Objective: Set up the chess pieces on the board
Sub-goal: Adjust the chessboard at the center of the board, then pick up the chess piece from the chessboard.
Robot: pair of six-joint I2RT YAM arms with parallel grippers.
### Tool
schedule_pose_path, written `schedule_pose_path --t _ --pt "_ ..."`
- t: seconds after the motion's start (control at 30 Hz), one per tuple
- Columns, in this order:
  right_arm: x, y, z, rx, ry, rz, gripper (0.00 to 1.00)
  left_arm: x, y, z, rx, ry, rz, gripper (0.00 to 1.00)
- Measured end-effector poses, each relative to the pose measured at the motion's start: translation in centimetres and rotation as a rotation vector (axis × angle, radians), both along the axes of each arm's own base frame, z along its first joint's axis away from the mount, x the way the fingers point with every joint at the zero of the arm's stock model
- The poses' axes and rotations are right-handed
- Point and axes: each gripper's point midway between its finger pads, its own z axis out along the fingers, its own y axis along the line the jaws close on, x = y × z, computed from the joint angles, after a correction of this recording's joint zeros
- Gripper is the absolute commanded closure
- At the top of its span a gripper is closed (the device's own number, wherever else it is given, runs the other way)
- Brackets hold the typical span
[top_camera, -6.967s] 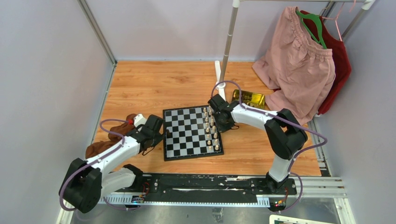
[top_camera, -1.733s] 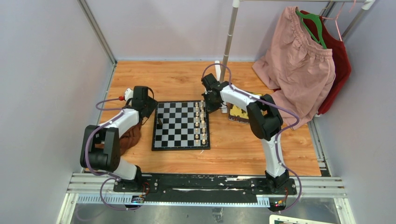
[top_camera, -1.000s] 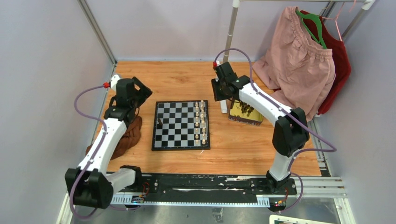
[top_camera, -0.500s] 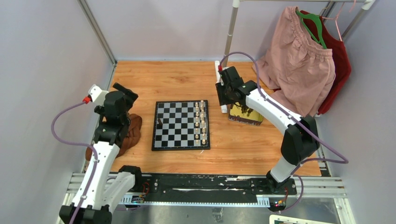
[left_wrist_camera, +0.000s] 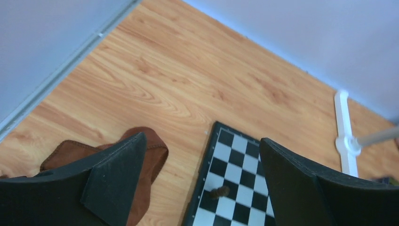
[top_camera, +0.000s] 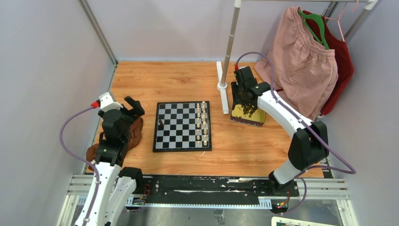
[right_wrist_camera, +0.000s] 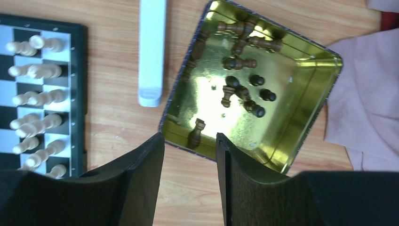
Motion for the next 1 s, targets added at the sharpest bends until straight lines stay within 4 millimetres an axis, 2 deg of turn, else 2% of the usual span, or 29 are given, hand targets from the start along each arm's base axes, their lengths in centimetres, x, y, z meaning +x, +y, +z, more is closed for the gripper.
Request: schedule_pose_path --t 0.2,0.3,0.43,0.6,0.8,1.0 --pt "0.8 -2.2 -0.4 -0.001 0.009 -0.063 0.51 0.8 -3.3 -3.1 0.044 0.128 -0.216 0.07" --pt "1.0 -2.4 -0.8 -0.005 0.02 -0.069 0.51 0.9 -4.5 -4.9 0.049 0.203 -0.295 0.08" --pt "1.0 -2.5 -1.2 -0.007 0.03 -0.073 0.51 0.5 -5.7 -7.6 0.067 0.321 -0.364 0.13" --pt "1.0 -2.5 -1.5 -0.005 0.037 -0.076 0.51 -0.1 -7.3 -10.2 0.107 0.461 -0.442 0.16" --pt "1.1 -2.2 -1.9 0.007 0.048 -0.071 0.51 -0.2 -8.7 -11.7 0.148 0.551 -0.509 0.17" --pt "0.9 -2.0 -2.5 0.015 0.06 -0.069 0.51 0.0 -9.1 -12.6 0.169 0.584 -0.527 0.21"
